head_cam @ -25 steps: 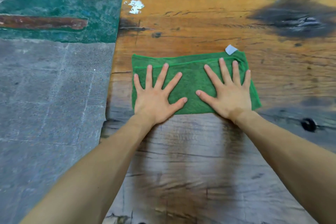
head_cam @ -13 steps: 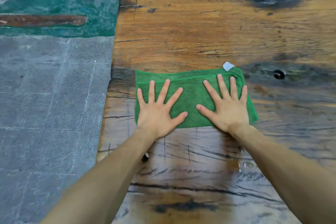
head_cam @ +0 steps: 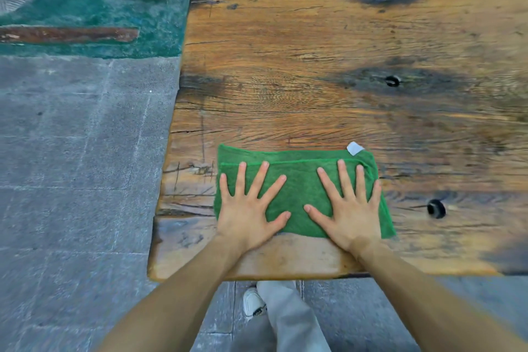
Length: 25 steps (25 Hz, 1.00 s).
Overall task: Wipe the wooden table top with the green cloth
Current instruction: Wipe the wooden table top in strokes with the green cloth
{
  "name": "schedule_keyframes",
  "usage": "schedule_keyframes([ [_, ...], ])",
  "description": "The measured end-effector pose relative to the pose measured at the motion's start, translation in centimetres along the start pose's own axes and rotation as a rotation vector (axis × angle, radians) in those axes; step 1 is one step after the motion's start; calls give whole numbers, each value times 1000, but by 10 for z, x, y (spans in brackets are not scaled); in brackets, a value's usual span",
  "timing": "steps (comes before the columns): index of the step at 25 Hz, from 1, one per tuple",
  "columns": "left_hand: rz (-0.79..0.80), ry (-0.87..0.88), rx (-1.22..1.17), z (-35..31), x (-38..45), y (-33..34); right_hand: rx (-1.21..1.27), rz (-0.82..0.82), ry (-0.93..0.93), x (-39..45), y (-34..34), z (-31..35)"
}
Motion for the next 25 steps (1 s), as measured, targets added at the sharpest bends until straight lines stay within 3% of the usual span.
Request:
schedule_keyframes([
  [9,12,51,14,-36,-60,11,36,29,17,-73,8,-11],
  [17,37,85,20,-42,-30,12,53,-23,60,-52,10,-5],
  [25,3,48,-13,-46,38,1,44,-43,57,18,-1,-42],
])
Point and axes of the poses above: each hand's wrist, its own x-axis towards the middle knuckle, its own y-axis out of the palm, z = x × y, the point moved 2 cm from there along x, towards the middle knuckle, and after that the axes turned 4 degrees about -x, right-handed, at the moved point
